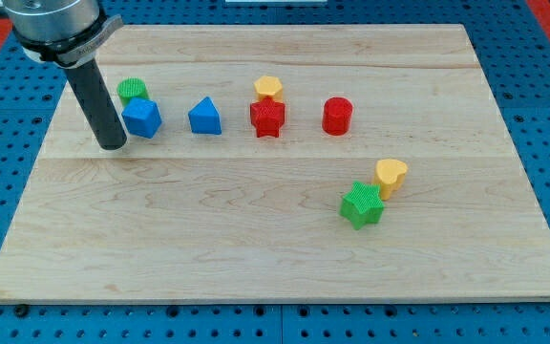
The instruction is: Move the green star bottom right diagonally to the yellow heart
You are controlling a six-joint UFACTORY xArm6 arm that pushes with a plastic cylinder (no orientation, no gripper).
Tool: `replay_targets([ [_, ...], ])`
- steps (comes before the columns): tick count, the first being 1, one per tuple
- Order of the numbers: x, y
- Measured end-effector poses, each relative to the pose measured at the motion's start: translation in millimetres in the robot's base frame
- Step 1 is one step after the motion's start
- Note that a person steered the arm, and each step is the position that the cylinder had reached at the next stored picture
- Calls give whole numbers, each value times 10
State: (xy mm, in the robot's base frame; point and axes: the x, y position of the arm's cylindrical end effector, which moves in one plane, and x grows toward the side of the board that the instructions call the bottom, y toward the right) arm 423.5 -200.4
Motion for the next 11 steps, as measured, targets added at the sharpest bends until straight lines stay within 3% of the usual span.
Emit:
replay_targets([
  [1,1,14],
  [2,306,442],
  [4,975,1656],
  [5,1027,2585],
  [7,1036,3545],
  [11,1036,4063],
])
